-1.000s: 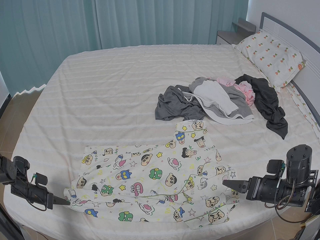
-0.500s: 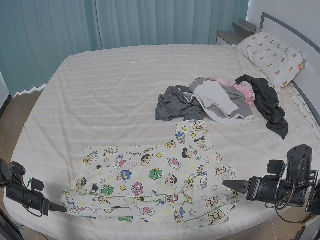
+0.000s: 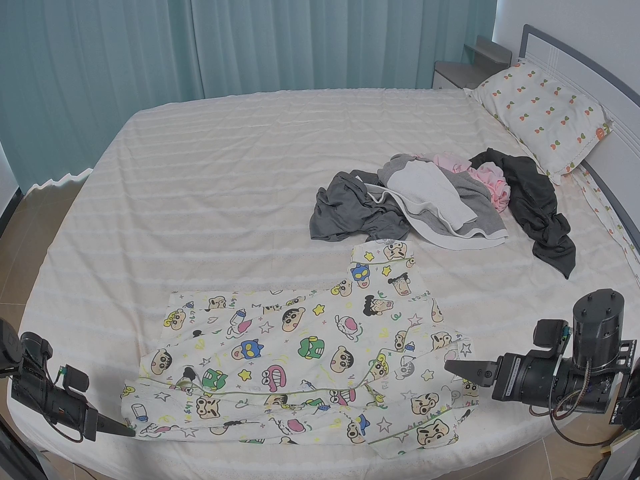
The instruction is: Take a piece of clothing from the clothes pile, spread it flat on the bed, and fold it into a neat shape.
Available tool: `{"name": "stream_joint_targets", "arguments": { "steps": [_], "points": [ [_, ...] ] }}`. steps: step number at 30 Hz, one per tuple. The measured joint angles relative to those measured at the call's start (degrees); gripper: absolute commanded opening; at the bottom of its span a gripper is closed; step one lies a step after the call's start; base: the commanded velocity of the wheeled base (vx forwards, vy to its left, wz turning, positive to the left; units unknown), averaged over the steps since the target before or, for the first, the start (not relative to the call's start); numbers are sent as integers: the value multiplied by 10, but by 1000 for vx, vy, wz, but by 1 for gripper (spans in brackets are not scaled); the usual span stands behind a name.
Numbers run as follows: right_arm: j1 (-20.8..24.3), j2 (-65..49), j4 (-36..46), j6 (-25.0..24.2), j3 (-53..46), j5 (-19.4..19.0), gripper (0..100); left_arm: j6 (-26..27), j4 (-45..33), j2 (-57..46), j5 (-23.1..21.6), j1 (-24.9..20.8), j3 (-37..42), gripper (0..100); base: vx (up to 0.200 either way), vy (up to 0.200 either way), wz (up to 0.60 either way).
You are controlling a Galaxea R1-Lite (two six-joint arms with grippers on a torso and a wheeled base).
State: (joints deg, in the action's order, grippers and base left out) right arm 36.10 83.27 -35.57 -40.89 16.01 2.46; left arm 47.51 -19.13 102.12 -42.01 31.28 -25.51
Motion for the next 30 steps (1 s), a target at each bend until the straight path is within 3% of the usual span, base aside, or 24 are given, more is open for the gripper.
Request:
{"name": "stream_joint_targets", "arguments": {
  "steps": [21,27,30],
  "points": [
    [0,0,0,0,0,0,100,12,-6,44,91,-5,5,0,0,0,0],
    [0,0,0,0,0,0,100,11,-4,52,89,-16,-2,0,0,0,0],
    [0,0,0,0,0,0,100,10,-4,54,65,-22,-15,0,0,0,0]
  ]
}}
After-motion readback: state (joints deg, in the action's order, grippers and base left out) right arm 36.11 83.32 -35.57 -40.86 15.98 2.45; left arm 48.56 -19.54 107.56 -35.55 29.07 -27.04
